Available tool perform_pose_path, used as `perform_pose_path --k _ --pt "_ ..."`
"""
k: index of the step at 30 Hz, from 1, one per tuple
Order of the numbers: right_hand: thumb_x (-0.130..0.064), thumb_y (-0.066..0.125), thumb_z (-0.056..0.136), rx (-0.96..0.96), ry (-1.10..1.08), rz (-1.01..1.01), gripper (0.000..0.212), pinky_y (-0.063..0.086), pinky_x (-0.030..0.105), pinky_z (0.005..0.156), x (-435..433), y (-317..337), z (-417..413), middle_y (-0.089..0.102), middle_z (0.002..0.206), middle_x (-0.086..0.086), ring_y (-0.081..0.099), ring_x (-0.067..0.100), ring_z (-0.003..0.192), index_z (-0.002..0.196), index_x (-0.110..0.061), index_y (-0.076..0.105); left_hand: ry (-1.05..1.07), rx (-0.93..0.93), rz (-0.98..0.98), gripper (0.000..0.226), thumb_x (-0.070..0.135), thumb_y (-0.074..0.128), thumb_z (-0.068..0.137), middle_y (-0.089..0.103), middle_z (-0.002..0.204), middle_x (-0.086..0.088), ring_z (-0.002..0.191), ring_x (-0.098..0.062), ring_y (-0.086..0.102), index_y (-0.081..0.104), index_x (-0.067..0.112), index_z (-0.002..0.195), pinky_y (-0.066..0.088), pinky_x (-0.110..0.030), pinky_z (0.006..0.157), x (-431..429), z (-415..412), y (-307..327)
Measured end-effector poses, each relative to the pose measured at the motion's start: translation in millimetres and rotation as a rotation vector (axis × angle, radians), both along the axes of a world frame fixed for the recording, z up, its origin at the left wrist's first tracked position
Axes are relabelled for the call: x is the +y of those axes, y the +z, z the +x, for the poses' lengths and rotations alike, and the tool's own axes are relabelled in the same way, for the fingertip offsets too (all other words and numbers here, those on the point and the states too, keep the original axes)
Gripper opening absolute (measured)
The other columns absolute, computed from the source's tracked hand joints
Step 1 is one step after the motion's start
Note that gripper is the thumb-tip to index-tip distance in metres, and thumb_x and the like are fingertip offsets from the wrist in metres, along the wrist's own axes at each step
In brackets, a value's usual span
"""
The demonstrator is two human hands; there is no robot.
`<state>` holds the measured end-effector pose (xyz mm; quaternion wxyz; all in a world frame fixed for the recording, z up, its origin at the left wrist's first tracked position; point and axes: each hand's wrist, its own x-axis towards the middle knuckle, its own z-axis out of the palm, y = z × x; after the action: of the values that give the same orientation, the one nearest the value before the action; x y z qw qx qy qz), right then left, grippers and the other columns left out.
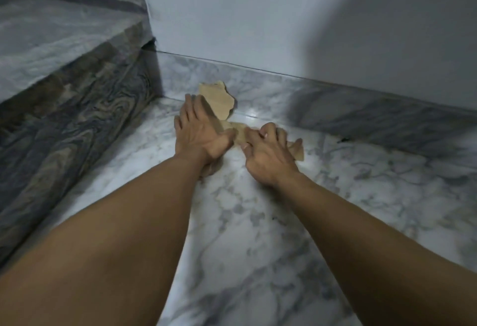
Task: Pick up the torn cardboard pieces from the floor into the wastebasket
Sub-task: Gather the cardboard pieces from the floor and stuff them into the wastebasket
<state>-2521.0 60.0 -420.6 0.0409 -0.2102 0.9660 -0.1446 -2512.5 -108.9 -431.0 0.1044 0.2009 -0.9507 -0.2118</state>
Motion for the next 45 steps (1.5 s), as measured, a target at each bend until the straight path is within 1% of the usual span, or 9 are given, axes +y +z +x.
perform_pose_path --k 3,9,13,21,28,33,37,42,45 --pt "-0.047 0.036 0.100 -0.035 0.001 -0.023 0.044 -0.009 0.078 0.108 -1.7 -1.2 0.3 0.016 0.163 0.000 0.002 0.027 0.153 0.137 -0.025 0.039 -0.042 0.042 0.050 0.121 0.064 0.059 0.072 0.014 0.168 -0.011 0.154 -0.028 0.011 -0.009 0.015 0.160 0.007 -0.048 0.126 -1.9 -7.1 1.7" --pt "-0.036 0.050 0.095 -0.105 -0.047 -0.154 0.046 -0.007 0.073 0.112 2.4 9.4 0.2 0.046 0.146 -0.002 0.031 0.030 0.146 0.139 -0.036 0.038 -0.168 0.135 0.085 0.090 0.043 0.063 0.069 0.059 0.130 -0.009 0.118 -0.037 0.050 0.024 0.022 0.147 0.044 -0.048 0.098 3.9 -0.9 13.6" --pt "-0.035 0.041 0.101 -0.074 0.091 -0.069 0.046 0.001 0.074 0.113 10.9 11.8 3.1 0.033 0.160 -0.014 0.024 0.020 0.149 0.145 -0.045 0.044 -0.244 0.236 -0.026 0.071 0.035 0.064 0.075 0.048 0.135 -0.013 0.121 -0.035 0.046 0.041 0.014 0.139 0.042 -0.043 0.097 7.9 2.6 9.8" --pt "-0.033 0.053 0.085 0.215 0.064 -0.255 0.033 0.023 0.057 0.115 37.6 -12.4 25.4 0.046 0.117 0.004 0.044 0.029 0.115 0.115 -0.021 0.059 -0.442 0.046 -0.211 0.065 0.040 0.040 0.079 0.049 0.154 0.000 0.136 -0.031 0.049 0.060 0.033 0.141 0.039 -0.040 0.110 9.2 3.6 10.4" --pt "-0.050 0.035 0.092 0.112 -0.176 -0.011 0.054 -0.003 0.077 0.109 38.1 -10.3 37.0 0.038 0.154 -0.006 0.015 0.032 0.149 0.143 -0.037 0.043 -0.276 -0.101 -0.275 0.070 0.060 0.020 0.084 0.046 0.154 0.015 0.140 -0.024 0.036 0.047 0.046 0.146 0.027 -0.047 0.107 33.3 47.1 5.3" --pt "-0.038 0.045 0.095 0.078 -0.088 0.044 0.039 0.034 0.051 0.104 63.4 12.4 61.2 0.054 0.137 0.003 0.044 0.029 0.129 0.130 -0.021 0.050 -0.245 -0.116 -0.283 0.072 0.068 0.013 0.088 0.049 0.150 0.007 0.133 -0.027 0.039 0.049 0.038 0.142 0.030 -0.049 0.099 55.3 90.9 7.2" --pt "-0.017 0.054 0.090 0.026 -0.073 -0.072 0.024 0.043 0.037 0.085 104.7 26.9 108.3 0.064 0.113 0.010 0.059 0.032 0.105 0.113 -0.013 0.052 -0.165 -0.103 -0.325 0.045 0.058 0.028 0.100 0.054 0.125 -0.001 0.113 -0.029 0.046 0.051 0.027 0.123 0.033 -0.046 0.085 87.5 137.2 8.1" --pt "-0.024 0.057 0.091 -0.180 -0.115 0.047 0.082 0.034 0.048 0.105 141.7 36.7 157.2 0.036 0.145 0.013 0.039 0.035 0.130 0.158 -0.027 0.009 -0.178 -0.212 -0.263 0.047 0.049 0.031 0.105 0.045 0.133 -0.003 0.117 -0.030 0.040 0.034 0.036 0.150 0.032 -0.045 0.084 115.7 185.9 20.5" --pt "-0.034 0.048 0.095 -0.136 -0.140 0.162 0.070 0.028 0.049 0.100 164.0 28.7 194.2 0.033 0.141 0.015 0.034 0.035 0.124 0.156 -0.023 0.016 -0.222 -0.271 -0.278 0.062 0.066 0.020 0.095 0.044 0.132 -0.006 0.114 -0.031 0.041 0.042 0.032 0.142 0.033 -0.047 0.084 132.1 220.1 29.4"
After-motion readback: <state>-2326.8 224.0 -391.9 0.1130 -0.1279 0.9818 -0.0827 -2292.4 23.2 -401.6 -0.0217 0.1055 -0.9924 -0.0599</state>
